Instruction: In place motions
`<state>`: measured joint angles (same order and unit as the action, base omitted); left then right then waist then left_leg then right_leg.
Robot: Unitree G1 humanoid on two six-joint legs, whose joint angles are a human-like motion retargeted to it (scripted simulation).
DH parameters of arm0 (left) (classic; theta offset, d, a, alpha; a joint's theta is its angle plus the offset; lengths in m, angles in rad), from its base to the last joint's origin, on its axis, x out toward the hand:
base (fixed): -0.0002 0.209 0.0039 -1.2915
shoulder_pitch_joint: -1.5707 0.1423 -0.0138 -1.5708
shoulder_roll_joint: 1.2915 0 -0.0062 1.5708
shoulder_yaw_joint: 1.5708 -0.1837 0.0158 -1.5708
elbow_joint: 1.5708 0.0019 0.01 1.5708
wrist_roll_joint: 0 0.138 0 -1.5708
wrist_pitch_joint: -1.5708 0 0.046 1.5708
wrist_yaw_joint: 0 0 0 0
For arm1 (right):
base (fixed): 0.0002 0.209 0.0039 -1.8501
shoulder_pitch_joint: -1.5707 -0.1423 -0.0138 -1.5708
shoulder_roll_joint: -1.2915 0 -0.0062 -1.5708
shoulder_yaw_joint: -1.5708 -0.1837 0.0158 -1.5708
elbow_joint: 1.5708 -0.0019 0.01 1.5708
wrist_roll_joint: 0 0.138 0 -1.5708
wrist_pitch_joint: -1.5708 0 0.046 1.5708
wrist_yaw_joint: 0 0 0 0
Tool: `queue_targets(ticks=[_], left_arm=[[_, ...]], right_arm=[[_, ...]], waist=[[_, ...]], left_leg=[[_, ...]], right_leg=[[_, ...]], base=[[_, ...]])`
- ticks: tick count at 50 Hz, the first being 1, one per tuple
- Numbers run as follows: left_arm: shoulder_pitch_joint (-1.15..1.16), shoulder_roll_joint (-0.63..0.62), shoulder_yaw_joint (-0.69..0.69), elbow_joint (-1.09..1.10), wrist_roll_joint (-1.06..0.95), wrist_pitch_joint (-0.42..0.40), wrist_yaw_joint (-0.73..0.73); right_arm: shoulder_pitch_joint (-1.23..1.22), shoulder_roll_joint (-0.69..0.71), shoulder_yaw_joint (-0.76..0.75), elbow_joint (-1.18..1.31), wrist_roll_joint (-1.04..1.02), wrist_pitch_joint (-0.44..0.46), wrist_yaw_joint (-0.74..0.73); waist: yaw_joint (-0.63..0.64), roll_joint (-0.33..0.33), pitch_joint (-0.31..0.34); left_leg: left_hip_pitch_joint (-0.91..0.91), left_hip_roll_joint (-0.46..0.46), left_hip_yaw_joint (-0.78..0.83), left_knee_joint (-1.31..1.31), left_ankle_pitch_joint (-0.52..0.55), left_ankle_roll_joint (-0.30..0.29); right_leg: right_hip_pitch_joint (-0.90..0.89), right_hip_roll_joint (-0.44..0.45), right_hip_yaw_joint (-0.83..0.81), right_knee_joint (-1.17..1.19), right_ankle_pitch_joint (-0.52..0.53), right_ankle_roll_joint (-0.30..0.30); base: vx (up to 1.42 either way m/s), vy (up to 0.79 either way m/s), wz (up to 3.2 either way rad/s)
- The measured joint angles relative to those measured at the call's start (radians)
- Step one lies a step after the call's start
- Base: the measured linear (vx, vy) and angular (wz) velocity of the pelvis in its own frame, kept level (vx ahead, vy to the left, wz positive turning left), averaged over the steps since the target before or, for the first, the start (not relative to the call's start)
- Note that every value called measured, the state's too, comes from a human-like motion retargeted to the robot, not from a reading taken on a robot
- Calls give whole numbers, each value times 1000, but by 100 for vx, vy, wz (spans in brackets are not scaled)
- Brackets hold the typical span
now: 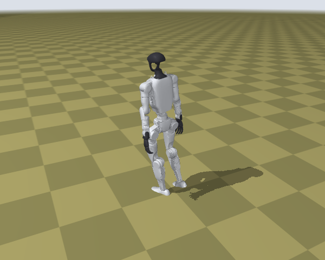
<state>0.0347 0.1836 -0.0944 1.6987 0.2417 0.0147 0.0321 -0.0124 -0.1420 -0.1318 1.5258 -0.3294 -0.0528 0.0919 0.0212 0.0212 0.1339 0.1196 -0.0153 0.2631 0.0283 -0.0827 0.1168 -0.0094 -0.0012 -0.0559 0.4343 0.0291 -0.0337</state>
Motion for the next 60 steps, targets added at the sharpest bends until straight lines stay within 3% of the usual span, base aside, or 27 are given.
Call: queue_targets(ticks=[2,5,10,17,24,31,32,33,35,40,42,48,55,60], left_arm=[[-64,-11,-15,-16,-29,8,3],[-153,-32,-4,-68,-54,-4,-32],[-324,-54,34,-162,-56,-9,-96],[-507,-55,-9,-286,-34,-76,-146],[-530,-82,-20,-285,-87,-122,-108],[-413,-75,-110,-181,-12,-92,-113],[-395,-69,-125,-162,11,-84,-114],[-375,-64,-139,-143,32,-76,-113],[-334,-52,-164,-108,63,-61,-121],[-219,-61,-182,-54,128,-19,-130],[-194,-58,-180,-45,141,-18,-125],[-178,-58,-177,-68,189,-18,-100],[-140,-48,-175,-169,325,-48,-108],[-94,-26,-118,-216,300,-66,-86]], right_arm=[[35,-10,-41,11,7,5,8],[89,-34,-83,37,20,14,23],[166,-75,-154,135,34,75,55],[278,-90,-239,174,71,178,107],[288,-63,-252,174,96,188,101],[203,-29,-222,113,124,122,109],[186,-23,-210,89,125,115,107],[173,-17,-196,63,121,104,103],[147,-10,-162,17,98,77,94],[77,-15,-117,-46,-1,34,55],[48,-15,-106,-58,-28,7,28],[17,-18,-95,-46,-7,-24,15],[105,-62,-118,135,70,49,84],[157,-82,-100,174,58,132,59]], waist=[[3,22,34],[-26,61,78],[-119,97,113],[-199,114,149],[-170,104,120],[-114,63,29],[-105,47,27],[-101,34,25],[-113,-10,21],[0,-70,-70],[17,-66,-88],[-60,-35,-25],[-55,-33,-63],[-49,-16,-86]], left_leg=[[12,32,19,4,-1,5],[21,85,27,10,3,7],[1,149,26,13,18,5],[-25,191,-18,38,14,7],[-10,173,10,38,-2,11],[-15,98,30,34,-28,20],[-10,78,30,38,-37,24],[-5,60,22,42,-44,28],[11,9,-2,44,-53,34],[-25,-51,50,33,-76,19],[-44,-36,69,25,-75,3],[-33,7,46,24,-65,-26],[-46,18,6,38,-77,-54],[-58,40,15,40,-87,-75]], right_leg=[[-77,2,19,165,105,5],[-229,88,91,398,228,-30],[-506,38,-67,748,125,-86],[-707,54,-106,904,101,-7],[-532,73,-79,703,131,32],[-123,132,122,139,265,64],[-42,120,147,22,233,77],[32,97,129,-85,118,80],[146,11,-87,-244,-15,41],[129,-48,-20,-417,35,122],[81,-40,18,-394,33,111],[86,7,23,-356,22,70],[95,17,10,-378,34,53],[80,38,14,-381,43,37]], base=[[-14,12,-47],[-16,10,-18],[-14,6,17],[-3,0,31],[5,0,-20],[15,-7,-22],[12,-13,-7],[13,-12,18],[17,-13,30],[8,-19,-62],[-7,-17,-49],[-6,-16,34],[9,-15,21],[4,-16,-10]])
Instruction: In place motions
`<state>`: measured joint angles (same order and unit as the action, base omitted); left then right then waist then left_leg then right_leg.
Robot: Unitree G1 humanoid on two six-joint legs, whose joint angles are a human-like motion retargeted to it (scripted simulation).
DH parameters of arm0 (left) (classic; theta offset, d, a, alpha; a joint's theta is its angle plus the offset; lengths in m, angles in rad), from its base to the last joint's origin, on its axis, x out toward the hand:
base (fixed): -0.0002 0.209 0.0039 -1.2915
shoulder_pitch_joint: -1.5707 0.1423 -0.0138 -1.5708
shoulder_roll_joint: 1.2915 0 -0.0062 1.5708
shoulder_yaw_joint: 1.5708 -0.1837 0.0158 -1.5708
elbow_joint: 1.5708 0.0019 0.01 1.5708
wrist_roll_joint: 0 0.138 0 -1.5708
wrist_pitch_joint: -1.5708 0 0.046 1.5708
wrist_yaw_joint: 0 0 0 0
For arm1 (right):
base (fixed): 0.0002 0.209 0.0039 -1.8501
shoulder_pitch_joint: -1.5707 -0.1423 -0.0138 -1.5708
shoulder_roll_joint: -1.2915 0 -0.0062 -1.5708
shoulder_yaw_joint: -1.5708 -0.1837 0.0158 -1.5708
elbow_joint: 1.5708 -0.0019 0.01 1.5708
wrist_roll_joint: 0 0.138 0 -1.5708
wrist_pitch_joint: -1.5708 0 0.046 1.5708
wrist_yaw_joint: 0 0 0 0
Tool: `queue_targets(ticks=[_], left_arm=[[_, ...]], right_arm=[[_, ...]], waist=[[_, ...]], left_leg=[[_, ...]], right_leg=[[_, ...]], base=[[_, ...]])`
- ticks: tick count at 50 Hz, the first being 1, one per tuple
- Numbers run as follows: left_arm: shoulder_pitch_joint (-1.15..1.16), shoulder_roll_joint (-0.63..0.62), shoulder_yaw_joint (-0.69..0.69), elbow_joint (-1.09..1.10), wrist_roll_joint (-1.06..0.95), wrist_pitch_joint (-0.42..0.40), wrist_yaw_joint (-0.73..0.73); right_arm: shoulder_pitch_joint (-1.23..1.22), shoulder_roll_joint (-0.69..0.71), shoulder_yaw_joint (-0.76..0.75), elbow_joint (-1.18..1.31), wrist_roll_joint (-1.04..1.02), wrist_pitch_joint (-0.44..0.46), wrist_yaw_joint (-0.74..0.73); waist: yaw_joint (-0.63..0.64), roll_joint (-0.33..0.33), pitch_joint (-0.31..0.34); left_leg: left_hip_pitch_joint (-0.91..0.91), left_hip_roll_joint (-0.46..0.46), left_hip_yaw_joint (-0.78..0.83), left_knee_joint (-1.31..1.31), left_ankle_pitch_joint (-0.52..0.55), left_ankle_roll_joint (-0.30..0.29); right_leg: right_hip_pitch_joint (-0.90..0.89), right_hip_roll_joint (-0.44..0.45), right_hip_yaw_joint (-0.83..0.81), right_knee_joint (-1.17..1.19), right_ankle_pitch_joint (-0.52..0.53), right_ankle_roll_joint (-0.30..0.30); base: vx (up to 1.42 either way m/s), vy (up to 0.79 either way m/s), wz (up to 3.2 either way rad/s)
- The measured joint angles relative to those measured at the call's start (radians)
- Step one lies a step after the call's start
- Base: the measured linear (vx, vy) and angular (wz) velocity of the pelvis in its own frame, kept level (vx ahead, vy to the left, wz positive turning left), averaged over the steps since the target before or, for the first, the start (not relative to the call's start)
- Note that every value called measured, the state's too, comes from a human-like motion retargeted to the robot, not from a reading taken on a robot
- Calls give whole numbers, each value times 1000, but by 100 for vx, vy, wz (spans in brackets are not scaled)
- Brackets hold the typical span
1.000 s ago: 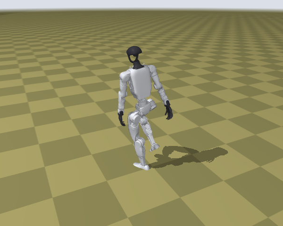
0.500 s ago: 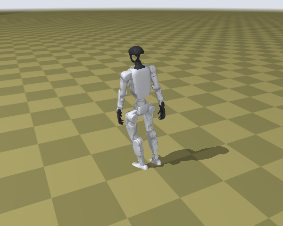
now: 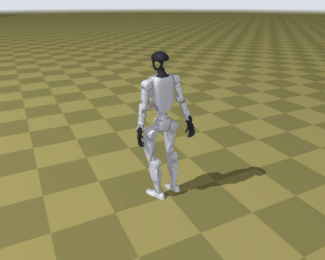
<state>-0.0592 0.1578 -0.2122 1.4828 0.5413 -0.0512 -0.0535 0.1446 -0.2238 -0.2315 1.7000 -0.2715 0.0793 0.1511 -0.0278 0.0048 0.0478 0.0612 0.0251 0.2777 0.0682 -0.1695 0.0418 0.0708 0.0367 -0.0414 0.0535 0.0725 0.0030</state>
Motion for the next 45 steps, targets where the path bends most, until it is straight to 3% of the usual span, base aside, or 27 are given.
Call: queue_targets(ticks=[7,10,12,15,21,28,35,40,45], left_arm=[[87,5,150,15,-145,52,-13],[134,-4,196,24,-225,46,3],[160,-8,219,36,-247,43,27],[198,-3,216,64,-248,48,49],[278,6,221,130,-160,87,4],[365,-3,240,185,-90,118,-32],[371,-5,233,181,-62,123,-57],[353,-9,223,129,-43,94,-39],[327,-16,251,90,-107,68,12]], right_arm=[[-40,-11,75,0,62,21,-26],[-98,-6,109,0,106,-15,-35],[-151,3,125,0,150,-41,-36],[-234,23,111,0,226,-86,-35],[-437,73,60,-71,356,-126,-53],[-613,117,55,-257,352,-173,-65],[-674,97,100,-277,280,-205,-114],[-591,86,136,-198,230,-200,-106],[-465,82,151,-20,167,-142,-79]], waist=[[-27,10,7],[-1,-2,24],[-4,-19,43],[28,-41,75],[152,-20,139],[278,-28,193],[301,-40,189],[236,-66,124],[194,-75,64]], left_leg=[[-72,34,-11,172,-66,8],[-132,55,12,335,-26,33],[-211,67,-21,496,40,68],[-389,47,-75,765,154,196],[-727,194,-56,1280,22,220],[-983,245,-21,1573,-3,220],[-940,267,3,1520,2,220],[-778,140,7,1252,64,218],[-475,14,-36,780,162,146]], right_leg=[[6,1,0,4,7,-22],[10,-22,21,15,12,-29],[16,-47,11,20,11,-31],[29,-81,1,26,13,-32],[46,-50,1,28,30,-72],[47,-47,52,31,45,-109],[44,-64,52,41,30,-107],[23,-117,-5,23,19,-71],[20,-129,-25,16,-3,-55]], base=[[0,-14,9],[-6,-9,-18],[-15,-9,44],[-13,-9,32],[-9,-13,-29],[-4,-3,-51],[0,3,10],[5,18,80],[14,13,34]])
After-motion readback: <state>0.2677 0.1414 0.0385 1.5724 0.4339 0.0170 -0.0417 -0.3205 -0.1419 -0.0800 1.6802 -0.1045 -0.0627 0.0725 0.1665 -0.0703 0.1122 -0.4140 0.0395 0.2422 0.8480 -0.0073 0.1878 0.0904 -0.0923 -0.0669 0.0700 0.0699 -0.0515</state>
